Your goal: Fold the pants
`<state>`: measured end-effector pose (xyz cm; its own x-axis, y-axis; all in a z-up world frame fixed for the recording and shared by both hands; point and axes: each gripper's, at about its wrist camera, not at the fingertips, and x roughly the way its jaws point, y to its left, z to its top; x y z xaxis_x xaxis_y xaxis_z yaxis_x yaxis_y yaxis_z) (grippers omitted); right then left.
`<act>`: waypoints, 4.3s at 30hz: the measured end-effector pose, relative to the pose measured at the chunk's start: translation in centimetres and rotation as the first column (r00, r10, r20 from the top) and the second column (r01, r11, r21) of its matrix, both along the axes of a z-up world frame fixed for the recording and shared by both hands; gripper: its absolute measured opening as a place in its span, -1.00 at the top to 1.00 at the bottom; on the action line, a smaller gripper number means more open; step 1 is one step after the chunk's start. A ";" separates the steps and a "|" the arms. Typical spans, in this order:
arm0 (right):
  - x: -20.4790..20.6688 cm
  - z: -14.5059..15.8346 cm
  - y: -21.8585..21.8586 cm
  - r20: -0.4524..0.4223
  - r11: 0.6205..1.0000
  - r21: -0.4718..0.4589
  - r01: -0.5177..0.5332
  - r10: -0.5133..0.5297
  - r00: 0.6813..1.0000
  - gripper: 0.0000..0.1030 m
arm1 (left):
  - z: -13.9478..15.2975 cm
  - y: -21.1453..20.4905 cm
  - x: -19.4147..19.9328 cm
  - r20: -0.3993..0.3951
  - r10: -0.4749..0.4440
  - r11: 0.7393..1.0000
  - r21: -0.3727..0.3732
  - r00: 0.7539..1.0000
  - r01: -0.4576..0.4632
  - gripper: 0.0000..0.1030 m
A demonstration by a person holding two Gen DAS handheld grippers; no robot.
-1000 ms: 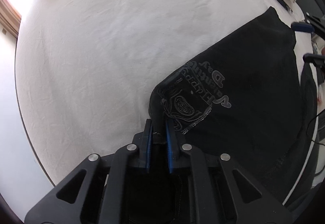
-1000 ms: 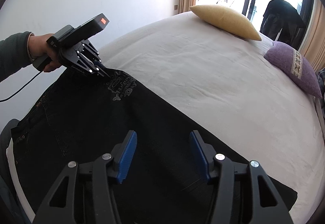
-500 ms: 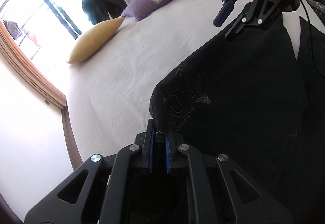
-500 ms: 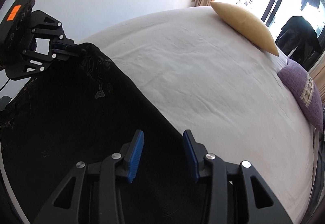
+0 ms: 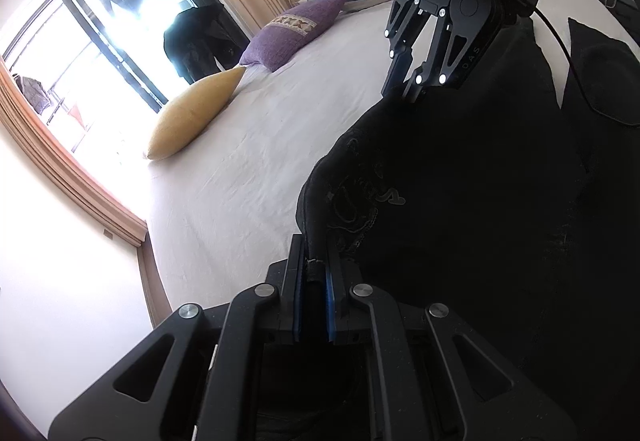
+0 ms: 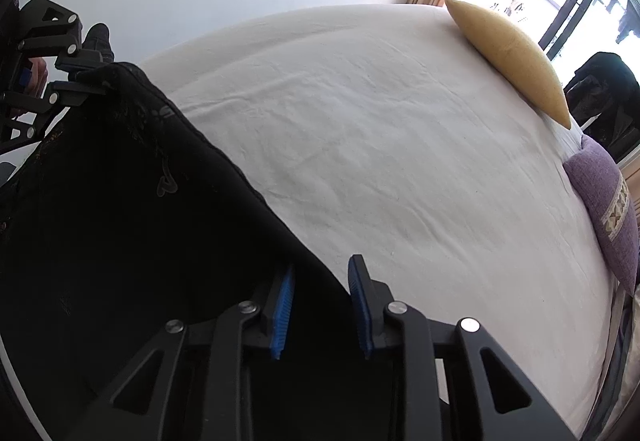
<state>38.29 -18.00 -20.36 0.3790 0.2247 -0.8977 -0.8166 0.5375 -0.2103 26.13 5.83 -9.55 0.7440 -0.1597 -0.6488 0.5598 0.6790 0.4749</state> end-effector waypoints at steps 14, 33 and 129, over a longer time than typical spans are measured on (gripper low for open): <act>-2.3 2.1 -0.2 0.024 0.996 0.073 0.046 -0.048 0.999 0.93 | 1.2 0.2 -2.4 0.007 0.025 0.999 -0.032 1.000 -0.025 0.86; -16.0 5.2 -0.5 0.048 0.965 0.234 0.122 -0.137 0.989 0.93 | 4.1 -2.1 -12.4 -0.016 -0.007 0.994 -0.109 1.000 0.005 0.86; -32.3 -3.5 -5.3 -0.164 0.835 0.218 0.506 -0.480 0.862 0.06 | -7.6 -9.2 -17.8 -0.481 0.027 0.965 -0.216 0.876 -0.148 0.40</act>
<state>5.98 -23.29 -23.81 0.4114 0.2487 -0.8769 -0.4390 0.8972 0.0485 8.35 -3.41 -17.18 0.3785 -0.3028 -0.8747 0.6077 0.7941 -0.0119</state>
